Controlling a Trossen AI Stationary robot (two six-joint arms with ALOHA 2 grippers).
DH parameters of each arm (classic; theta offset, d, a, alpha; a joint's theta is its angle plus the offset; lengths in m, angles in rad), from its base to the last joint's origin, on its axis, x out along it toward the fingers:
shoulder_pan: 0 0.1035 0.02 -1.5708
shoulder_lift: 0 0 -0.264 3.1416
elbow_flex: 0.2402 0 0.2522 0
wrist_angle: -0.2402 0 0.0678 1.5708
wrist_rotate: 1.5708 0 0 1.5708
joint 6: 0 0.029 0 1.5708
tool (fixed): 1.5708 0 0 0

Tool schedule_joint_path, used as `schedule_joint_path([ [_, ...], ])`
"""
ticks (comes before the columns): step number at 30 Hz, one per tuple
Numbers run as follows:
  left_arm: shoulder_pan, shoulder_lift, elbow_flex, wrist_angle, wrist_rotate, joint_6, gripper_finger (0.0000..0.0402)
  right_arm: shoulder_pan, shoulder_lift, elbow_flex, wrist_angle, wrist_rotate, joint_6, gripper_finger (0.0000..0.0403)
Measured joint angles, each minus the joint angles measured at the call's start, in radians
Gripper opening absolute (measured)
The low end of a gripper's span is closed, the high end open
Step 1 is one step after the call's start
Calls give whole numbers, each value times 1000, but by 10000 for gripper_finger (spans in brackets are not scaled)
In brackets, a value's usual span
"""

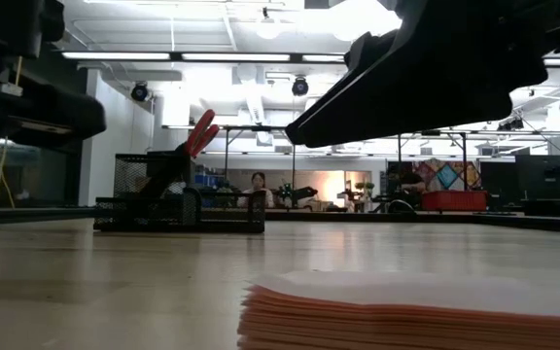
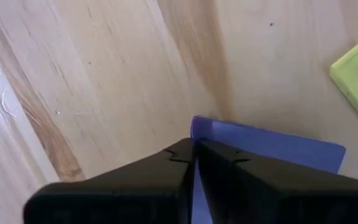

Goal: Pick and place office supplies into organizer
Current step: Put the left purple sticky note into the desk organizer

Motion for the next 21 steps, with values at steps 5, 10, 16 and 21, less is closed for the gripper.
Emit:
schedule_joint_path([
  [5,5,3,9,-4,-15,-17,5,0,0,0,0,8,2,138],
  [10,3,7,59,-50,-58,-20,2,0,0,0,0,8,2,138],
  [16,3,6,139,-163,-143,-14,1,0,0,0,-1,8,2,138],
  [21,4,6,194,-248,-305,-8,0,1,0,0,-1,4,3,138],
])
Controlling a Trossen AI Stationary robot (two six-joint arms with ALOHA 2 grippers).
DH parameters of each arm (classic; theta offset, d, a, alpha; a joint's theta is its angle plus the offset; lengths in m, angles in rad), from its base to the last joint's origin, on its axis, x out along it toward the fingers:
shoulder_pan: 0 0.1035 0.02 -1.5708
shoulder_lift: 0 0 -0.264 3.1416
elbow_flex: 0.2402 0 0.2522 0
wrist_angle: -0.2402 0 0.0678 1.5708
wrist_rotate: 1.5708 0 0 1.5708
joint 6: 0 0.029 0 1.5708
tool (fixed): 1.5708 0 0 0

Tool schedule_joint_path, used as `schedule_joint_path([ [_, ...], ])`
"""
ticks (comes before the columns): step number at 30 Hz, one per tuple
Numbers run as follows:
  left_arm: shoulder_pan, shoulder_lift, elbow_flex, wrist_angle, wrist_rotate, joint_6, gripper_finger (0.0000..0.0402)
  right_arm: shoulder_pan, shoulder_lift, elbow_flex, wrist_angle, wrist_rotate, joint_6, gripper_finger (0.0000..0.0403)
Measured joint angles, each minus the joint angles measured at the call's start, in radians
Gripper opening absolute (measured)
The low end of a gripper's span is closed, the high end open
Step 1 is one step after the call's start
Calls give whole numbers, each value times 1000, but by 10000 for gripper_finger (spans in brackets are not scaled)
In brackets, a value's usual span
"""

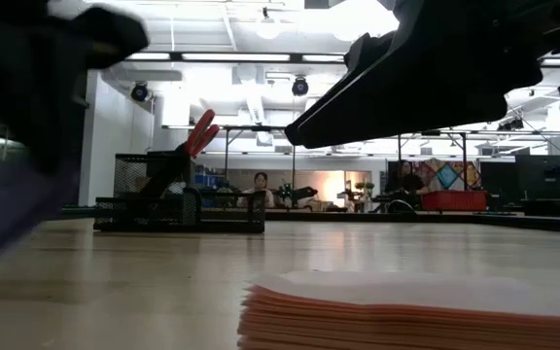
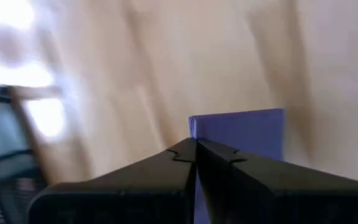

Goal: Pick and place office supplies into organizer
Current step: Put the left purple sticky note into the desk organizer

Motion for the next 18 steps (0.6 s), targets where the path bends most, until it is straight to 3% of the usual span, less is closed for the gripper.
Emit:
schedule_joint_path([
  [7,17,-2,31,-3,-190,-8,0,3,0,0,-71,45,76,138],
  [18,169,-15,31,40,-264,116,0,65,0,0,-159,213,113,138],
])
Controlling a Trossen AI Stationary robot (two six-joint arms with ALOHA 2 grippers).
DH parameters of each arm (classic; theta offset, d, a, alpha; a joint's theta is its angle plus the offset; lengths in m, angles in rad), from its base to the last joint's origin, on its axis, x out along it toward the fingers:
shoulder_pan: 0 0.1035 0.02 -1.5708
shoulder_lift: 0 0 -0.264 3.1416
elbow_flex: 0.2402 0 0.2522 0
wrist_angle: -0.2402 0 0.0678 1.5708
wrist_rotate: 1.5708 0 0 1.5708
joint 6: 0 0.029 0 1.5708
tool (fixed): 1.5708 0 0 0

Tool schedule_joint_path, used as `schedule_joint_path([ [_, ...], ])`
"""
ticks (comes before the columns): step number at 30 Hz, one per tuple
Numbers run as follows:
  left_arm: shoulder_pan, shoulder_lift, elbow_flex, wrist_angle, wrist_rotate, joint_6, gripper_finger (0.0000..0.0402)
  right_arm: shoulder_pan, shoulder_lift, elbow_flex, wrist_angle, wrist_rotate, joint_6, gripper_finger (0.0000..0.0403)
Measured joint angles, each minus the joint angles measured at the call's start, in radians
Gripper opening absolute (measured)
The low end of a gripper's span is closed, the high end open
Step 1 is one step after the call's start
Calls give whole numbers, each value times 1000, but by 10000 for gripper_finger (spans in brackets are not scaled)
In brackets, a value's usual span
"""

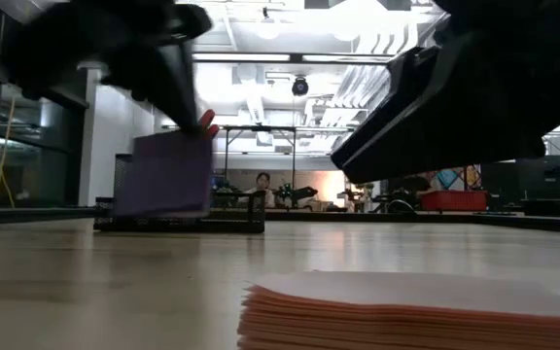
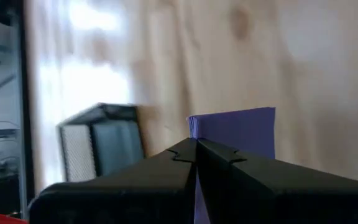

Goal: Pick and place office supplies into organizer
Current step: Put the left purple sticky note into the desk organizer

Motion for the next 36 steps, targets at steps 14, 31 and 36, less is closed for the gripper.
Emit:
schedule_joint_path([
  [14,245,-28,171,27,0,193,0,23,0,0,-70,51,61,138],
  [31,526,-11,226,-44,181,296,0,24,0,0,-111,46,120,138],
  [36,546,8,227,-71,186,297,0,24,0,0,-113,45,127,138],
])
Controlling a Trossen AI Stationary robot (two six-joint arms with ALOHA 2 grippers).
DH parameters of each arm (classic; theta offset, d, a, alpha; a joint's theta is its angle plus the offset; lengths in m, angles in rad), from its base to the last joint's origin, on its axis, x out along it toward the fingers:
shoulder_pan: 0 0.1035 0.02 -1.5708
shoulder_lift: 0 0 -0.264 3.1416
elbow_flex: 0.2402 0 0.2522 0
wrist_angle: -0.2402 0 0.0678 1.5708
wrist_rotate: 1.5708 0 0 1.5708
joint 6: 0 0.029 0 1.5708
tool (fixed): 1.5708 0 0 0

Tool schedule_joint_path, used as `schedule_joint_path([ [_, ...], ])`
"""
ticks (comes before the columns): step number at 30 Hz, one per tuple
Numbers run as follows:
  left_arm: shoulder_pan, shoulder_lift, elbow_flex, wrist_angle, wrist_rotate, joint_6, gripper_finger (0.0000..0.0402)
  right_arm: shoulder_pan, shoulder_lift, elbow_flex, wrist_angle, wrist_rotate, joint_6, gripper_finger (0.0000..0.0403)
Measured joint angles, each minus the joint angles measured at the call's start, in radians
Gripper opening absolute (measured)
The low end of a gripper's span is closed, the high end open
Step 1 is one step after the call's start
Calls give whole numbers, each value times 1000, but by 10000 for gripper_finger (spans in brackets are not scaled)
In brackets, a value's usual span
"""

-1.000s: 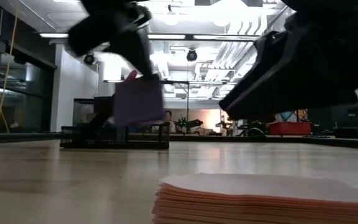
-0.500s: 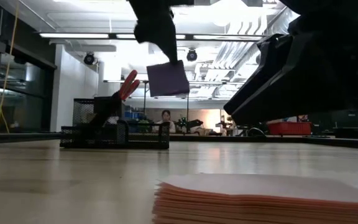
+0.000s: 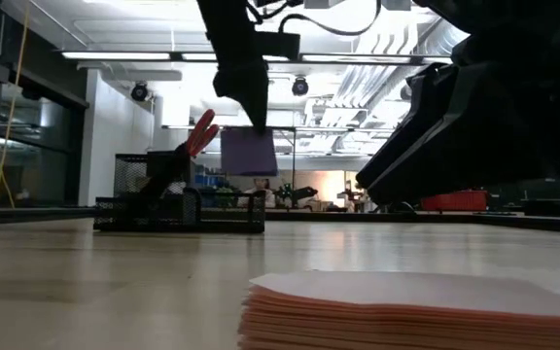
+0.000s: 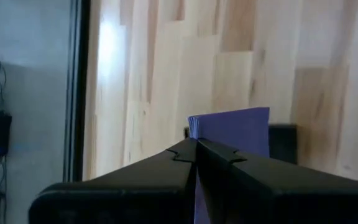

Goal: Pick and place office supplies into organizer
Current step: Put the left purple sticky note into the desk organizer

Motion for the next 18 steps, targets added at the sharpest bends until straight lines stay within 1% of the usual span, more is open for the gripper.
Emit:
schedule_joint_path([
  [4,11,16,-2,-33,-19,8,0,1,0,0,-2,0,0,138],
  [6,12,29,2,-14,5,13,0,1,0,0,-3,0,0,138],
  [8,24,42,-2,-57,12,18,0,1,0,0,-3,0,3,138],
  [11,27,67,-3,-55,32,22,0,2,0,0,0,0,2,138],
  [16,40,98,-5,-58,24,26,0,3,0,0,0,0,3,138],
  [18,39,105,-4,-52,46,26,0,3,0,0,-1,0,2,138],
])
